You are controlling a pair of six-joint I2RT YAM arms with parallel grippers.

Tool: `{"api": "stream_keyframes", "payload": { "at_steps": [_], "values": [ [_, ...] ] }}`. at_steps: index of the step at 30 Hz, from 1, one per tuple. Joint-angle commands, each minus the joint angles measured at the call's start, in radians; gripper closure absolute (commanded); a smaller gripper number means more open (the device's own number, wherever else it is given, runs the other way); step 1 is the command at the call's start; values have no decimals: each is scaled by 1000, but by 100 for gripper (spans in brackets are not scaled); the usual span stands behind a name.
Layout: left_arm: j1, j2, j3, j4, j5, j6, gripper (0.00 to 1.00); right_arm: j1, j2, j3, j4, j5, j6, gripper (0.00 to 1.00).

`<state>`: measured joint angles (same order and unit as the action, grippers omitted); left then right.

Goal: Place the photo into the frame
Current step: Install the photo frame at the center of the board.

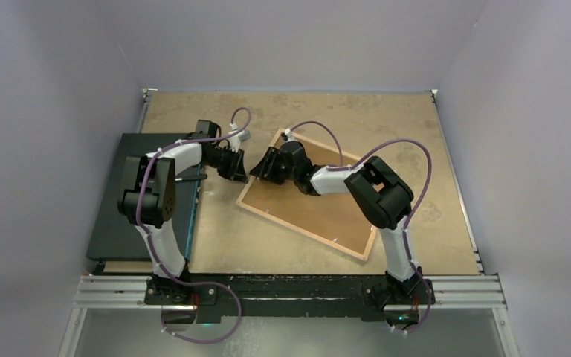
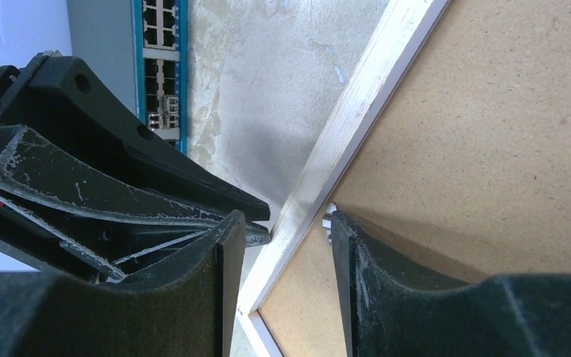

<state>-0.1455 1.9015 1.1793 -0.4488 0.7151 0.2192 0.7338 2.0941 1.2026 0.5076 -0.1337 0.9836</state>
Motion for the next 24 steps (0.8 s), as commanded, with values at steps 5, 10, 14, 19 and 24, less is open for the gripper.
{"api": "stream_keyframes", "payload": {
  "at_steps": [5, 10, 14, 19, 24],
  "values": [
    [-35, -8, -35, 17, -1, 7, 86, 7, 29, 23, 63, -69, 13, 54],
    [-36, -12, -33, 19, -3, 6, 86, 14, 36, 24, 71, -93, 19, 57],
    [-36, -14, -30, 16, -3, 5, 86, 13, 26, 23, 72, -95, 16, 57],
    [-36, -24, -10, -18, -18, 26, 86, 5, -22, 45, 16, -102, 1, 53],
    [-15, -37, 51, -97, -48, 75, 86, -89, -193, 25, -57, -49, -76, 29]
  ]
}}
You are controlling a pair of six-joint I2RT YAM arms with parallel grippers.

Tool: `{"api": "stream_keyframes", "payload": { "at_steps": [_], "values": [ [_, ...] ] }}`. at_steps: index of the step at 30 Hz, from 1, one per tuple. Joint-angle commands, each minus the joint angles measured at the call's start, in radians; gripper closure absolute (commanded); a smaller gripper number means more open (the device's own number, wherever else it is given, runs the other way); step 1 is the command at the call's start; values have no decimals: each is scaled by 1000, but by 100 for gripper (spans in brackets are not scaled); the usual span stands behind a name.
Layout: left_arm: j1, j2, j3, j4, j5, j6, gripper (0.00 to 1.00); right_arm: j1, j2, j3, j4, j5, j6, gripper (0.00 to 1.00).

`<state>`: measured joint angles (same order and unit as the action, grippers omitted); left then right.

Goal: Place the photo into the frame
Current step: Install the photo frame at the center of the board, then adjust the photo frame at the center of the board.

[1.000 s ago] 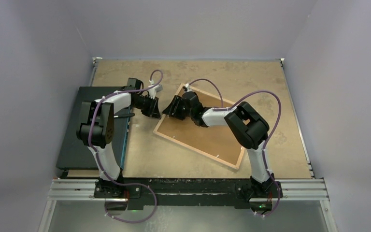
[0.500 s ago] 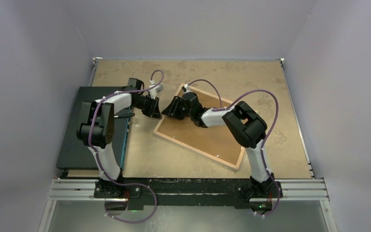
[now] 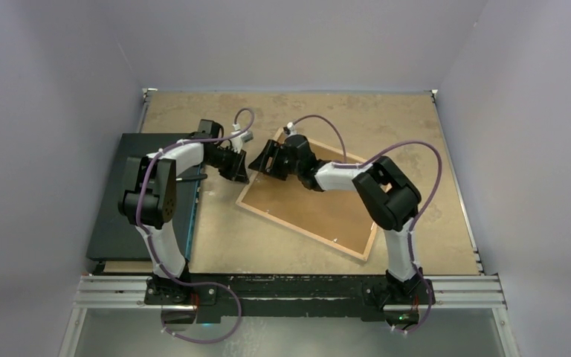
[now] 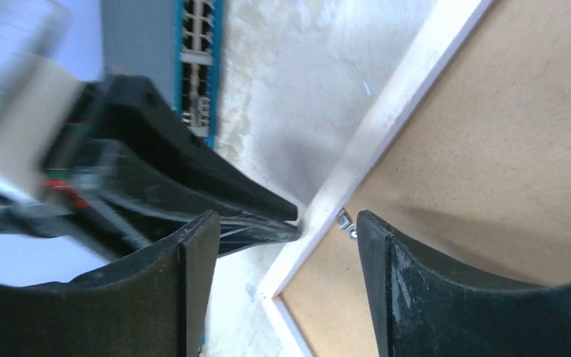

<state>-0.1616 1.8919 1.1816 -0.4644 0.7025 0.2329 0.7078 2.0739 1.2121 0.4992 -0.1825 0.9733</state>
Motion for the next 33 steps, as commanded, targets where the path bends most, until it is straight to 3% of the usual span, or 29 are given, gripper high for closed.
{"api": "stream_keyframes", "payload": {
  "at_steps": [1, 4, 6, 13, 18, 24, 33],
  "values": [
    [4, -31, 61, -95, -44, 72, 86, -92, -212, 1, -64, 11, -79, 25],
    [14, -49, 76, -118, -91, 114, 85, -182, -333, -47, -170, 65, -132, 15],
    [13, -59, 57, -116, -117, 138, 85, -236, -423, -81, -274, 165, -155, 2],
    [1, -66, -25, -79, -162, 185, 85, -489, -722, -296, -624, 454, -134, 1],
    [-59, -92, -82, -60, -201, 205, 85, -680, -813, -447, -665, 537, -97, 1],
    [-110, -115, -114, -56, -232, 213, 86, -743, -770, -485, -605, 609, -76, 1],
    [-178, -162, -174, -107, -243, 301, 86, -745, -457, -348, -464, 295, -112, 1]
  ]
}}
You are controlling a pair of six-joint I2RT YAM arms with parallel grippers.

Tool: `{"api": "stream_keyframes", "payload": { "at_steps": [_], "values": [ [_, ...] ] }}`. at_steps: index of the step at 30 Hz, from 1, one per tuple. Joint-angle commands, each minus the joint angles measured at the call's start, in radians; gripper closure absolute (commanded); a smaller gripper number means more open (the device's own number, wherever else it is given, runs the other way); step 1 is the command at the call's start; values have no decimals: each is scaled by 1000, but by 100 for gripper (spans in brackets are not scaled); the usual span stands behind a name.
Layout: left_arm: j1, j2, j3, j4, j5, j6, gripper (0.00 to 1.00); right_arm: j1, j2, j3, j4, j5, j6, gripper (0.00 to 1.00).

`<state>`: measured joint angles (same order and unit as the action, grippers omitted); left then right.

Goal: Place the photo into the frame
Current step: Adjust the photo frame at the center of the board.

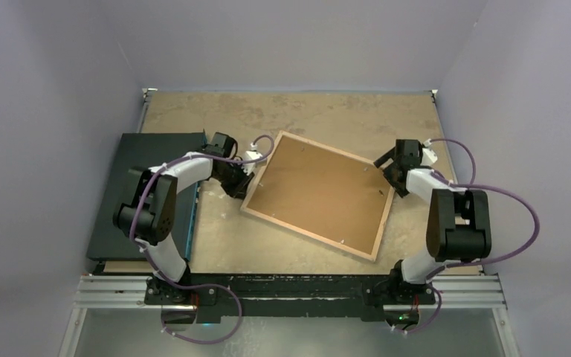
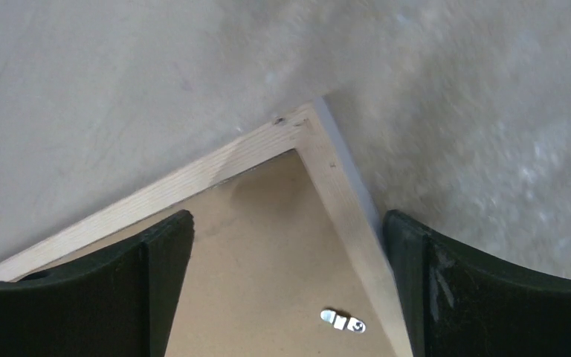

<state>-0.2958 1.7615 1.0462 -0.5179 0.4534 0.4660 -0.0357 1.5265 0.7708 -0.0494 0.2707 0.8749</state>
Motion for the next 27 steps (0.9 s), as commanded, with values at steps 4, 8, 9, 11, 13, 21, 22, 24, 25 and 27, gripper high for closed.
{"api": "stream_keyframes", "payload": {
  "at_steps": [4, 8, 9, 11, 13, 21, 22, 24, 25, 27],
  "values": [
    [-72, -37, -39, -94, 28, 104, 86, -1, 186, 162, 143, -253, -13, 1],
    [-104, -42, -50, -112, 64, 130, 86, 25, 254, 208, 237, -368, 4, 1],
    [-118, -41, -53, -111, 73, 131, 86, 52, 283, 245, 226, -379, -4, 1],
    [-157, -32, -57, -101, 94, 124, 86, 98, 341, 335, 196, -385, -22, 1],
    [-215, -14, -60, -70, 103, 100, 86, 128, 398, 407, 200, -423, -25, 1],
    [-433, 149, 28, 3, 158, -7, 85, 214, 556, 614, 165, -524, -48, 1],
    [-449, 160, 37, 5, 166, -17, 85, 219, 572, 622, 170, -550, -56, 1],
    [-465, 167, 48, 12, 172, -37, 84, 230, 601, 643, 185, -605, -70, 1],
    [-466, 162, 51, 22, 180, -50, 84, 239, 621, 662, 181, -629, -81, 1],
    [-466, 139, 62, 18, 178, -65, 82, 258, 656, 716, 151, -645, -112, 1]
  ]
}}
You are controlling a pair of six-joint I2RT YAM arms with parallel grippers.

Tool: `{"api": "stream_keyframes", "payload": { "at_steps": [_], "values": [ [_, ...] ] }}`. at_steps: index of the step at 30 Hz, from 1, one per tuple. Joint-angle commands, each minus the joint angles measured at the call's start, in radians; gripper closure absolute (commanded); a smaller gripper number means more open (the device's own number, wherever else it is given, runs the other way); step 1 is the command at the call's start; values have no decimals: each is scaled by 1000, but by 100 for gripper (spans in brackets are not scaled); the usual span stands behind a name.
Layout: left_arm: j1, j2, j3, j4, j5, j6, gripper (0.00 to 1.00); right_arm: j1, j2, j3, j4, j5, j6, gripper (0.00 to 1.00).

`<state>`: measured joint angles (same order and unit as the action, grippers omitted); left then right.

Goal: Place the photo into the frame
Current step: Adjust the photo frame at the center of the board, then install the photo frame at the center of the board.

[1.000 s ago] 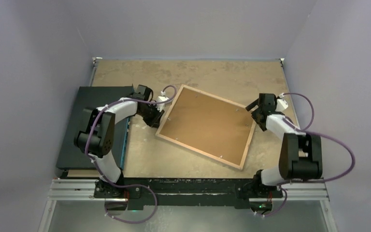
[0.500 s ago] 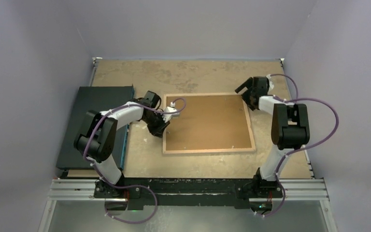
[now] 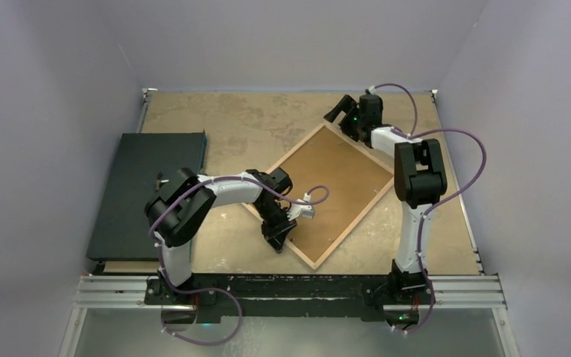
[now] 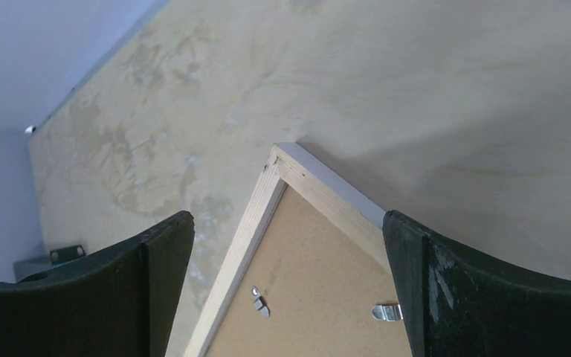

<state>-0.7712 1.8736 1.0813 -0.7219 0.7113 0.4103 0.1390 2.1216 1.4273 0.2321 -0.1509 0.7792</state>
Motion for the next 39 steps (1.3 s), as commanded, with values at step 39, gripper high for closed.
{"api": "stream_keyframes", "payload": {
  "at_steps": [39],
  "values": [
    [610, 28, 129, 220, -25, -125, 78, 650, -263, -287, 41, 41, 274, 28]
  ]
}}
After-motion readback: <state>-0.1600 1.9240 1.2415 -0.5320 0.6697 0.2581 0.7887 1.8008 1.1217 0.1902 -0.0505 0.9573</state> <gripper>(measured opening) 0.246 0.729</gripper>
